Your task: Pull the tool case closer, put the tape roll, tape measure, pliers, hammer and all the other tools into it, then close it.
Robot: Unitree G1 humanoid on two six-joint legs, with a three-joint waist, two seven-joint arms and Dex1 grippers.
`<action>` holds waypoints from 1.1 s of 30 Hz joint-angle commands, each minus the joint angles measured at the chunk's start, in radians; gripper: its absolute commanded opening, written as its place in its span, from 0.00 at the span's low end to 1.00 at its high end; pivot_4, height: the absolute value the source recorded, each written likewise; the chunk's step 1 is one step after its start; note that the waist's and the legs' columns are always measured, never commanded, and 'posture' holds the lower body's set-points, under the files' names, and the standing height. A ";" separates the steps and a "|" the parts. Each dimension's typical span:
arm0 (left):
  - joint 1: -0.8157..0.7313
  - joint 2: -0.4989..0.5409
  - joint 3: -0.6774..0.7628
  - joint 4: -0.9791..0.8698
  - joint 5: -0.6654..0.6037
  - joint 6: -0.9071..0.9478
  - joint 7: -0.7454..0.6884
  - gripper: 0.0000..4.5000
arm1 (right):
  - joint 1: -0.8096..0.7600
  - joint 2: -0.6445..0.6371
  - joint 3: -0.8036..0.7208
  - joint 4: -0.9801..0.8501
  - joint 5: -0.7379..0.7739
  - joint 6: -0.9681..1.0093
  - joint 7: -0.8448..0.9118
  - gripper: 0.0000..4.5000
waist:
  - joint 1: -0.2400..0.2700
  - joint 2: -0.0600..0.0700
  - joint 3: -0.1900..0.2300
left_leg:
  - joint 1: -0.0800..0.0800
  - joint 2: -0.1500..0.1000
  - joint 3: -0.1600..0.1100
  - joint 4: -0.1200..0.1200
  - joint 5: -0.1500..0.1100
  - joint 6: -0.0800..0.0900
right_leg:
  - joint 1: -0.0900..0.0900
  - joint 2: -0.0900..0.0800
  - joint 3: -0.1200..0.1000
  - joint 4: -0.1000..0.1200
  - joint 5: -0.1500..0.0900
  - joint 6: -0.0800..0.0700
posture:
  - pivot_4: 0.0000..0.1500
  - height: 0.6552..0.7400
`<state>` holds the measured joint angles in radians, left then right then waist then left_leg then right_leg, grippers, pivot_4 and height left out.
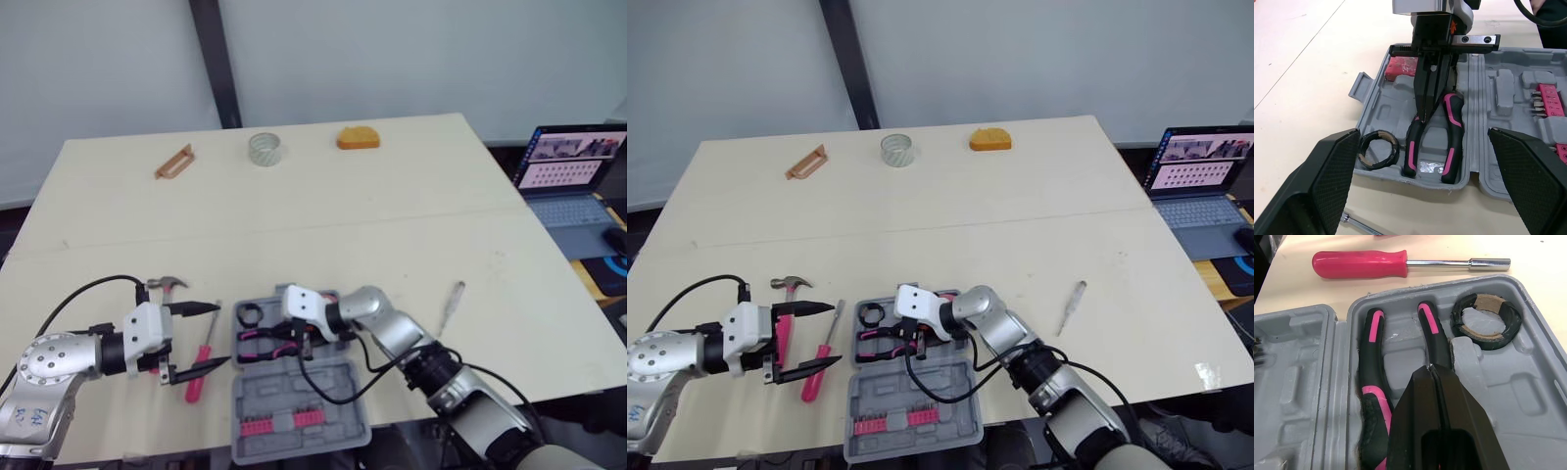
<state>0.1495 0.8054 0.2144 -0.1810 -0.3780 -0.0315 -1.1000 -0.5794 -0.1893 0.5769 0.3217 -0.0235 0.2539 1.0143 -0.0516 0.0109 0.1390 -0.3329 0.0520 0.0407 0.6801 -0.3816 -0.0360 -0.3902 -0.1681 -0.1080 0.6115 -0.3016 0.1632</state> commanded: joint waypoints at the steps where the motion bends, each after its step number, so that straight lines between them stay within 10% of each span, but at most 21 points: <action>1: -0.010 -0.003 -0.003 -0.017 0.003 -0.002 0.008 1.00 | 0.049 -0.023 -0.035 0.065 0.013 -0.016 0.006 0.01 | 0.002 0.000 0.000 | 0.000 0.000 0.000 0.000 0.000 0.000 | 0.000 0.000 0.000 0.000 0.000 0.000 | 1.00 1.00; 10: -0.010 -0.007 0.023 -0.015 -0.006 0.056 0.069 1.00 | 0.064 -0.096 -0.253 -0.236 0.235 0.088 0.062 0.01 | 0.019 0.000 0.016 | -0.004 0.000 0.000 0.001 0.000 0.000 | -0.003 0.000 0.000 -0.002 0.000 0.000 | 1.00 1.00; 13: 0.018 -0.009 0.054 -0.031 -0.033 0.109 0.093 1.00 | 0.101 -0.182 -0.347 -0.329 0.295 0.172 0.055 0.20 | 0.022 0.000 0.017 | -0.004 0.000 0.001 0.000 0.000 0.000 | -0.003 0.000 0.000 -0.002 0.000 0.000 | 1.00 1.00; 20: 0.116 -0.025 0.247 0.031 -0.073 0.173 0.171 1.00 | 0.302 -0.455 -0.622 -0.481 0.437 0.304 0.067 1.00 | 0.029 -0.004 0.025 | -0.007 0.000 0.002 0.001 -0.003 0.002 | -0.003 0.000 0.000 -0.008 0.000 0.000 | 1.00 1.00; 33: 0.243 -0.008 0.507 0.448 -0.011 0.003 0.187 1.00 | 0.612 -0.632 -0.962 -0.186 0.403 0.133 0.008 1.00 | 0.025 -0.010 0.029 | -0.005 0.001 0.008 0.001 -0.005 0.004 | -0.003 0.000 0.002 -0.010 0.000 0.000 | 1.00 1.00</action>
<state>0.3838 0.7859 0.6867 0.2292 -0.4010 0.0130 -0.9121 0.0283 -0.8070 -0.3351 0.1052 0.3816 0.4285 1.0367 -0.0270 0.0007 0.1680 -0.3375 0.0527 0.0497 0.6809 -0.3865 -0.0319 -0.3930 -0.1681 -0.1059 0.6016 -0.3013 0.1633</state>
